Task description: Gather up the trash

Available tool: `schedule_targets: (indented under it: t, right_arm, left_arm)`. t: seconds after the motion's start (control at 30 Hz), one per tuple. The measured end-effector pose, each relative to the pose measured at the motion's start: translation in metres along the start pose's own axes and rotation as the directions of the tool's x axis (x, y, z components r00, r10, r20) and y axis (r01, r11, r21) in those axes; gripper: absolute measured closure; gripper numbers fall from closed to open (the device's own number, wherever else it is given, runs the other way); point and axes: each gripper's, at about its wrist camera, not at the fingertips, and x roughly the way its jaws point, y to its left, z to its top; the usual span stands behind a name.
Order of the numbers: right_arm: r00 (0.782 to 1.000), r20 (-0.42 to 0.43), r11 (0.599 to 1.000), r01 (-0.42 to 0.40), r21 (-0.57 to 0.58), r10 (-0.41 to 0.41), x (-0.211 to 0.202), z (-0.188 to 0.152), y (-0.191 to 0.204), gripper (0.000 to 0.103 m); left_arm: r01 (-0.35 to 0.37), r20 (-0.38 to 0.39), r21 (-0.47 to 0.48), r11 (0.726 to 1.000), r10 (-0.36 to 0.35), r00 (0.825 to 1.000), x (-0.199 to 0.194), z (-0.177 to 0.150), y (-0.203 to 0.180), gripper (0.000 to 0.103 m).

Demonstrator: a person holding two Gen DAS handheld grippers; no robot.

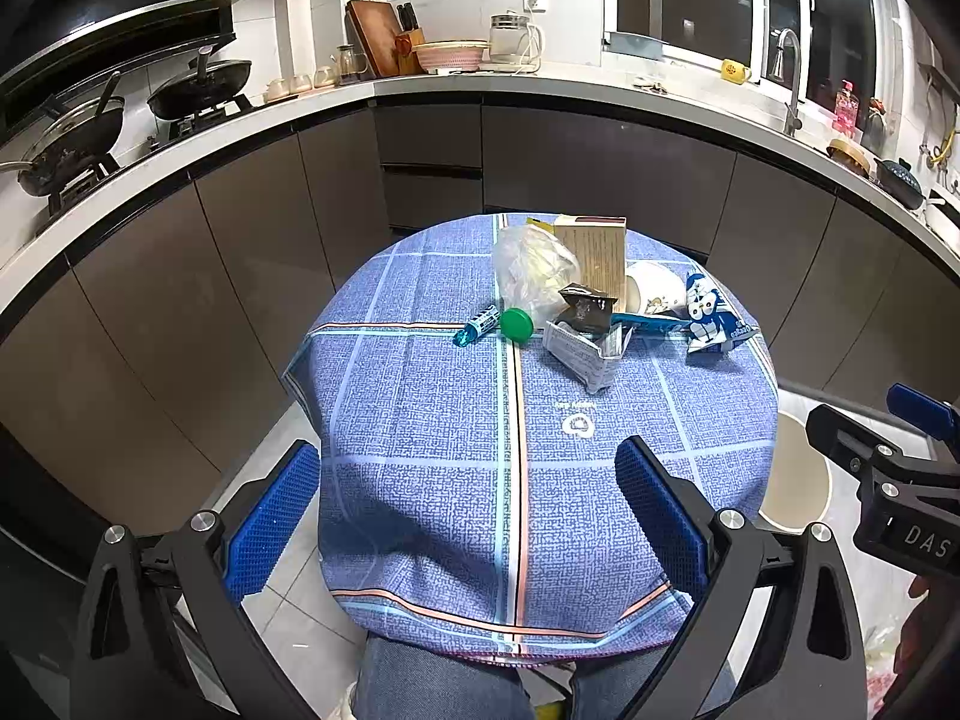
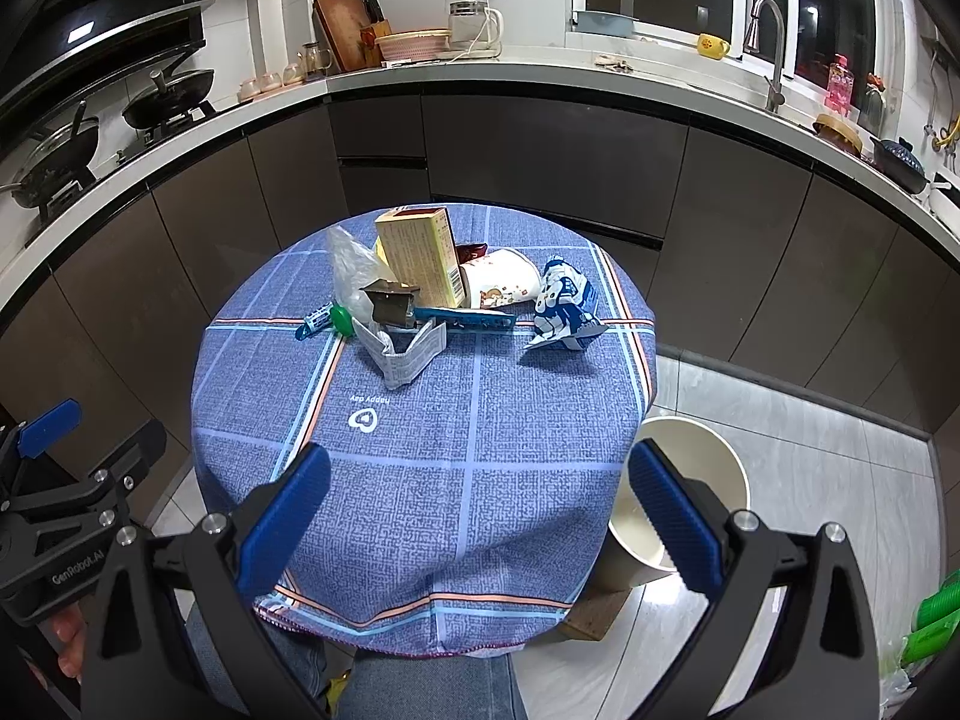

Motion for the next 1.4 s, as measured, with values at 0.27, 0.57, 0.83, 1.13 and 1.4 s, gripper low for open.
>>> schedule_targets:
  t: [0.27, 0.57, 0.83, 1.13, 1.4]
  right_arm:
    - [1.000, 0.001, 1.000, 0.000, -0.002, 0.000, 0.0014, 0.0007, -0.0018, 0.003]
    - [1.000, 0.000, 1.000, 0.001, -0.003, -0.001, 0.0025, 0.0011, -0.0003, 0.003]
    - [1.000, -0.001, 1.000, 0.003, -0.002, -0.003, 0.0029, 0.0003, 0.0002, 0.003]
    - [1.000, -0.003, 1.000, 0.001, -0.003, -0.001, 0.0049, 0.0004, 0.0006, 0.003]
    - [1.000, -0.002, 1.000, 0.001, -0.001, -0.001, 0.0037, 0.0013, -0.0002, 0.003]
  left_arm:
    - [0.002, -0.002, 0.001, 1.000, -0.002, 1.000, 0.0006, -0.0002, -0.0004, 0.008]
    - [0.002, -0.003, 0.002, 1.000, -0.002, 1.000, 0.0010, -0.0006, -0.0001, 0.008]
    - [0.002, -0.004, 0.003, 1.000, -0.002, 1.000, 0.0023, -0.0016, 0.0003, 0.008]
    - [0.003, -0.005, 0.003, 1.000, -0.003, 1.000, 0.0023, -0.0019, 0.0004, 0.008]
    - [0.003, -0.007, 0.003, 1.000, -0.003, 1.000, 0.0025, -0.0025, 0.0006, 0.008]
